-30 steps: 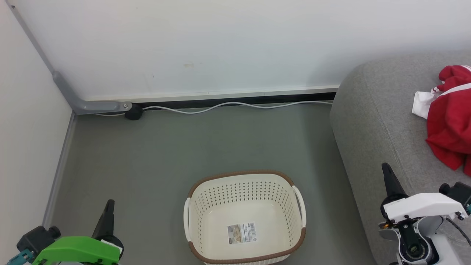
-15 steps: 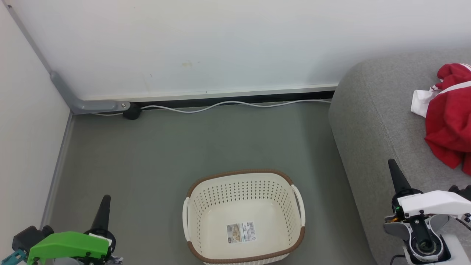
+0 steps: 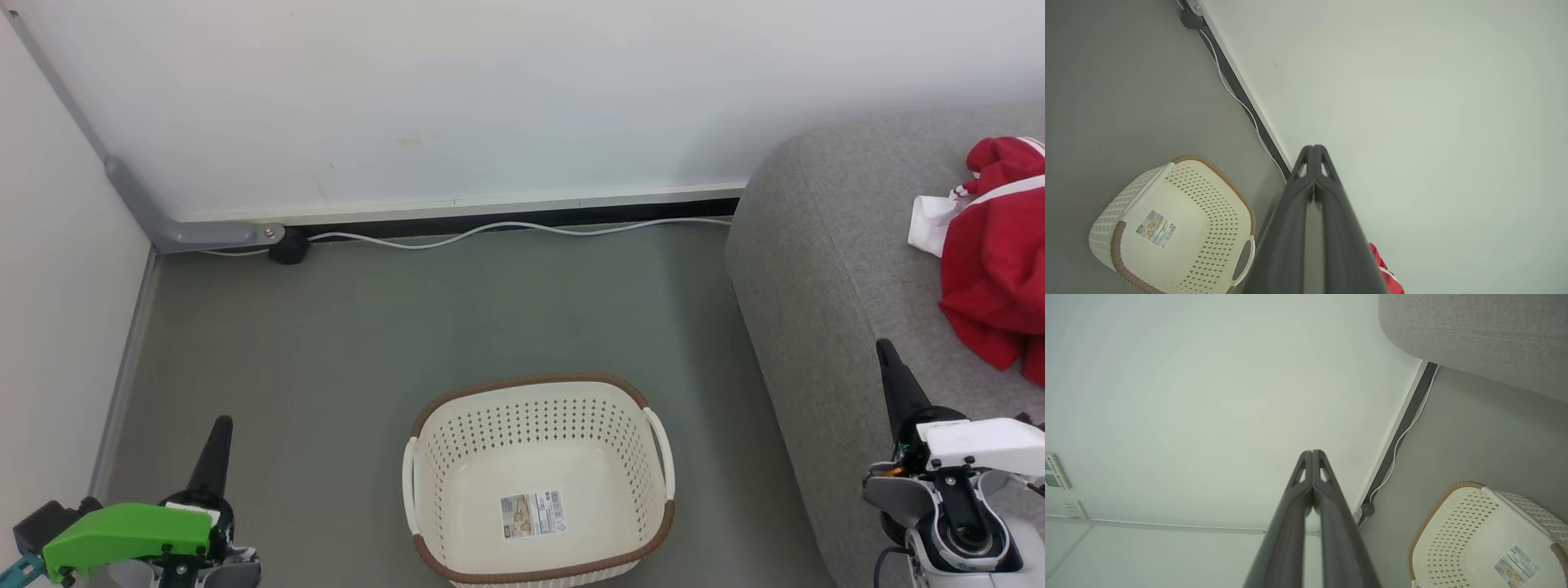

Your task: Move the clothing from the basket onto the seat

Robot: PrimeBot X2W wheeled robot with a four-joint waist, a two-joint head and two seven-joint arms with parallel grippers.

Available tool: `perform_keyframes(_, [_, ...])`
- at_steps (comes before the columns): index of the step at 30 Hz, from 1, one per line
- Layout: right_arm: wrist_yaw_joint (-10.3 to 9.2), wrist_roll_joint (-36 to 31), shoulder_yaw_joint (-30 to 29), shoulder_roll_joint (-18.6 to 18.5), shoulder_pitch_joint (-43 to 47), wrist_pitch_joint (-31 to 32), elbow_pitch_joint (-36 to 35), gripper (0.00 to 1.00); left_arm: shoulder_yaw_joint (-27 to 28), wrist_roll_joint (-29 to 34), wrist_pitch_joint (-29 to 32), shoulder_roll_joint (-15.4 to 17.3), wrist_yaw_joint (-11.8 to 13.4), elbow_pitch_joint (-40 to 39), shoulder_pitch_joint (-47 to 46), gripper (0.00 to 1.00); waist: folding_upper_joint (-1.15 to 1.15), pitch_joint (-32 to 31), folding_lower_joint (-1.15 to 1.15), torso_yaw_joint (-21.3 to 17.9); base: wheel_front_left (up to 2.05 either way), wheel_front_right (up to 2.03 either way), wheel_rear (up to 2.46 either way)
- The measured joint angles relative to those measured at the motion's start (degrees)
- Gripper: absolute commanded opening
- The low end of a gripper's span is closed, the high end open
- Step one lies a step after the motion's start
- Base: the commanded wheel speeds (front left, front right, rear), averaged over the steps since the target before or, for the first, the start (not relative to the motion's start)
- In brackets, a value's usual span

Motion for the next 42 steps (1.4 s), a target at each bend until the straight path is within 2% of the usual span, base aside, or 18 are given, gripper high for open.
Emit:
perform_keyframes(16, [1.23, 12.7, -3.1, 0.5, -0.8, 2.9, 0.0, 0.00, 2.8, -9.7, 2.2, -1.2, -2.0, 2.7, -2.3, 0.00, 0.00, 0.3, 0.00, -0.4, 0.00, 0.00, 0.00])
perform_keyframes(42, [1.69, 13.1, -3.2, 0.5, -1.0, 3.0, 0.0, 0.00, 3.2, -10.3, 2.4, -1.5, -2.5, 3.6, -2.8, 0.00, 0.00, 0.2, 0.00, -0.4, 0.00, 0.00, 0.00])
